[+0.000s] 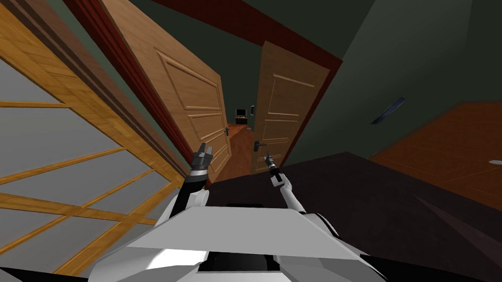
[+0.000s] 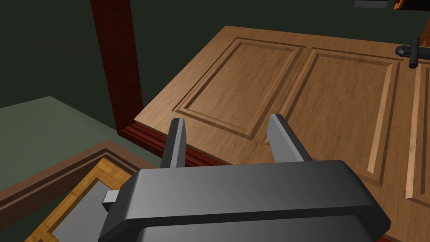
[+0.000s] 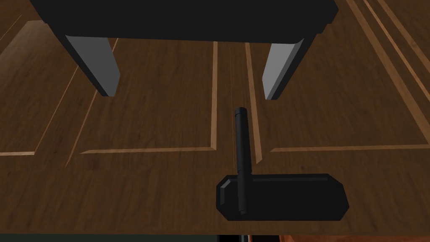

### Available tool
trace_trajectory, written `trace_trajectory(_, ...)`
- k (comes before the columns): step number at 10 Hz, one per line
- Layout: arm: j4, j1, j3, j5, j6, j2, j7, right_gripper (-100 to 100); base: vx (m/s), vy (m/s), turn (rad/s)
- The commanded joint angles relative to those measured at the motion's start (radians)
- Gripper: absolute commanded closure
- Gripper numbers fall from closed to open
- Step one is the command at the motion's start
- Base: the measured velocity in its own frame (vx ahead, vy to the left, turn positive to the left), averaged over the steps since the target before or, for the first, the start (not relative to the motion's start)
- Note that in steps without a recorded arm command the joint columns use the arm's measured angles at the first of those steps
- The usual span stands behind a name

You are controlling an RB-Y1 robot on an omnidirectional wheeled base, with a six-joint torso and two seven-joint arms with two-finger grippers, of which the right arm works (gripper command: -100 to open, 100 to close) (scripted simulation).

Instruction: Push the door open

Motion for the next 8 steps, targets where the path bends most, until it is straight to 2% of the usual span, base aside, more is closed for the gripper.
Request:
trace_trajectory(1, 0.05, -0.031, 0.0, 0.008, 0.0, -0.009, -0.02, -100, 0.086, -0.026, 0.034)
trace_trajectory(2, 0.052, -0.031, 0.0, 0.008, 0.0, -0.009, -0.02, -100, 0.062, -0.022, 0.012)
trace_trajectory(5, 0.145, -0.087, -0.001, 0.023, -0.004, -0.021, -0.048, -100, 0.073, -0.022, 0.022)
trace_trajectory(6, 0.149, -0.087, -0.001, 0.023, -0.004, -0.021, -0.048, -100, 0.06, -0.017, 0.008)
trace_trajectory(8, 0.201, -0.117, -0.002, 0.031, -0.006, -0.028, -0.064, -100, 0.053, -0.018, 0.016)
